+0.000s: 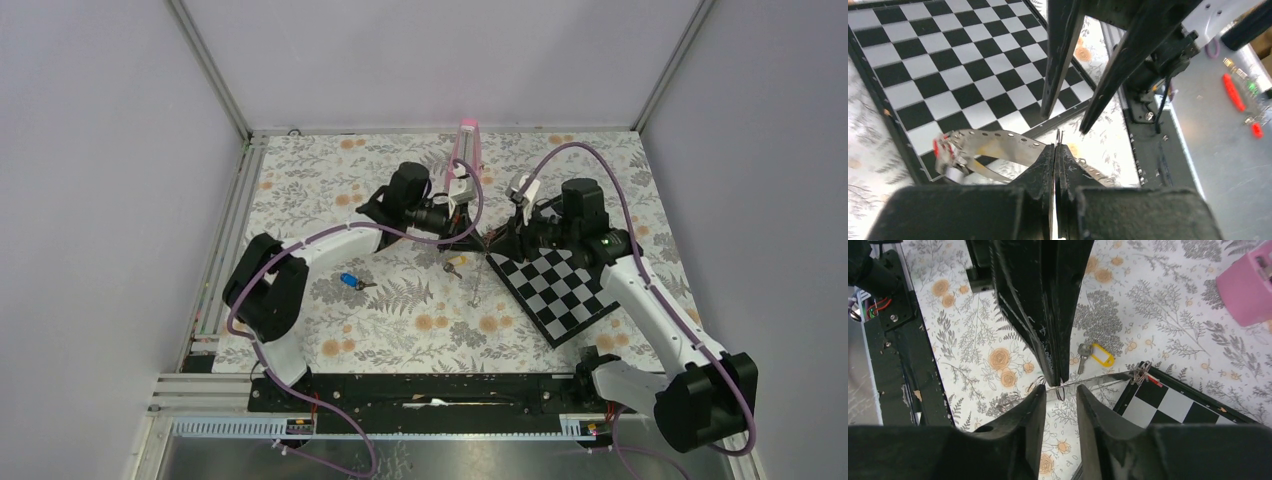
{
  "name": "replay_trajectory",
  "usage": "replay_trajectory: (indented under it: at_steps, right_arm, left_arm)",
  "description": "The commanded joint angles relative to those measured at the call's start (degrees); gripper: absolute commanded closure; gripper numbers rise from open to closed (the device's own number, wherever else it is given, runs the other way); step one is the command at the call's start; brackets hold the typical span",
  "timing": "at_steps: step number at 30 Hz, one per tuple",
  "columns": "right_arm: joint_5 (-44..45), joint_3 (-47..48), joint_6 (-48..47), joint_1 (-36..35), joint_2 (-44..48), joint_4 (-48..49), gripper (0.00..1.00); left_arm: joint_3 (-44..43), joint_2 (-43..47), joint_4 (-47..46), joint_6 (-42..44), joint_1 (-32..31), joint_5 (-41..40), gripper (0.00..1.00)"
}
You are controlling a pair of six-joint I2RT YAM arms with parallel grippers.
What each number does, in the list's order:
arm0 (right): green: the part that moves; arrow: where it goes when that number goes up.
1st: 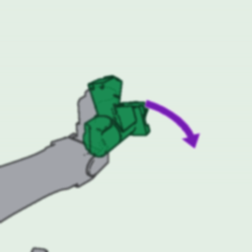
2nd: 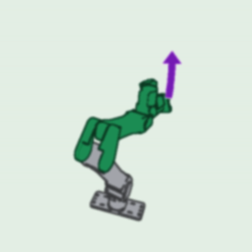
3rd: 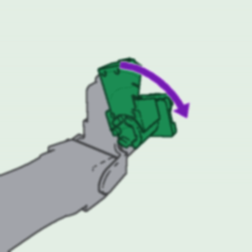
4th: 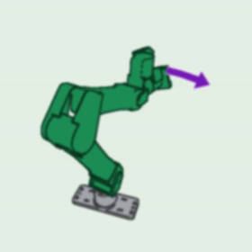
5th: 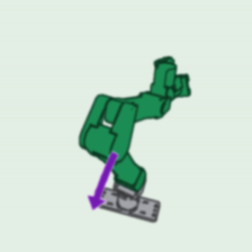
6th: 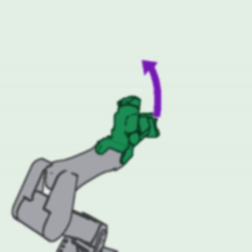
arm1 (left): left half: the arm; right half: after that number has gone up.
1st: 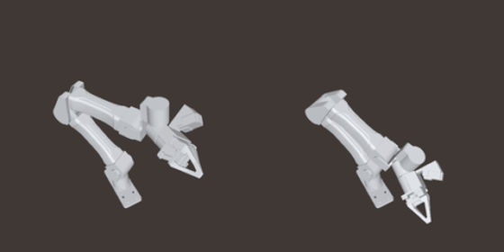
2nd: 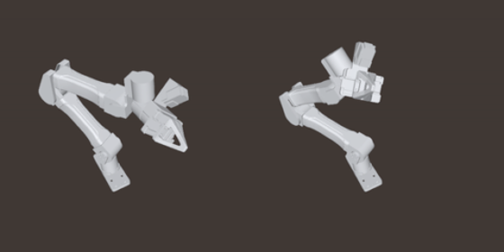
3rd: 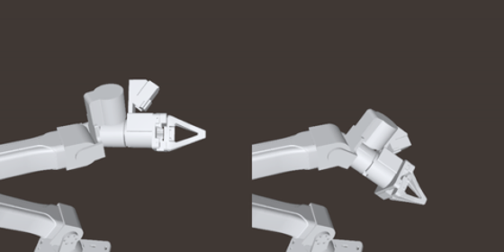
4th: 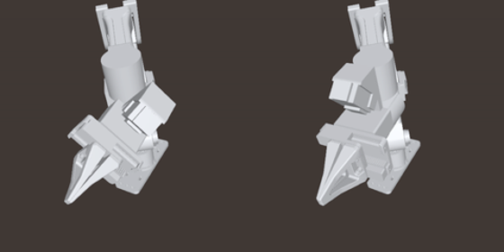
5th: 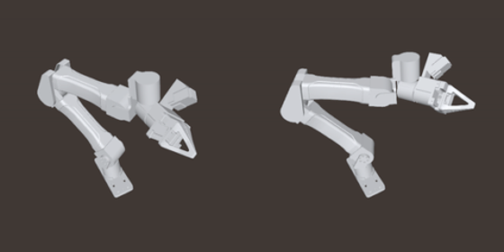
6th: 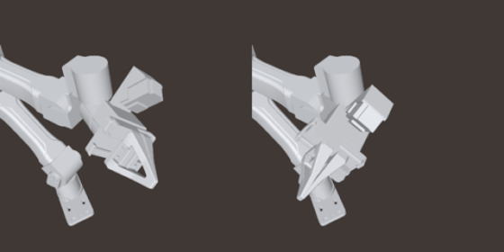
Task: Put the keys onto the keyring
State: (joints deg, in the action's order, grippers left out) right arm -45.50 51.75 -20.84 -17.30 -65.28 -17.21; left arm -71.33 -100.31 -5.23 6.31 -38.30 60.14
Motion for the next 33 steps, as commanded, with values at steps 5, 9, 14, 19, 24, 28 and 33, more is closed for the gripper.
replay_trajectory:
  at_steps: [5,9,14,19,24,28,33]
  right_arm:
    - [-3.7,0.8,3.5,3.5,3.4,4.3,0.53]
    - [-6.1,0.8,3.3,4.0,3.3,4.1,0.52]
    - [-10.8,0.5,3.0,4.2,3.4,3.8,0.52]
    - [-12.2,0.5,2.9,4.1,2.9,3.7,0.52]
    - [-10.5,0.4,2.9,4.3,3.1,3.9,0.53]
    - [-5.4,1.9,2.6,4.3,3.4,2.9,0.51]
    - [0.6,5.5,0.4,4.3,3.3,-0.6,0.48]
  left_arm:
    - [10.6,5.8,-36.5,-32.3,0.6,-1.3,1.00]
    - [13.3,5.6,-44.7,-40.6,0.6,-2.1,1.00]
    - [15.1,5.4,-49.1,-44.3,0.6,-3.7,1.00]
    - [15.2,5.6,-48.3,-43.2,0.6,-4.5,1.00]
    - [15.2,6.1,-45.7,-39.8,0.6,-4.7,1.00]
    - [14.8,8.0,-39.0,-31.9,1.4,-4.5,1.00]
    - [12.1,12.0,-26.8,-24.6,6.3,-4.2,1.00]
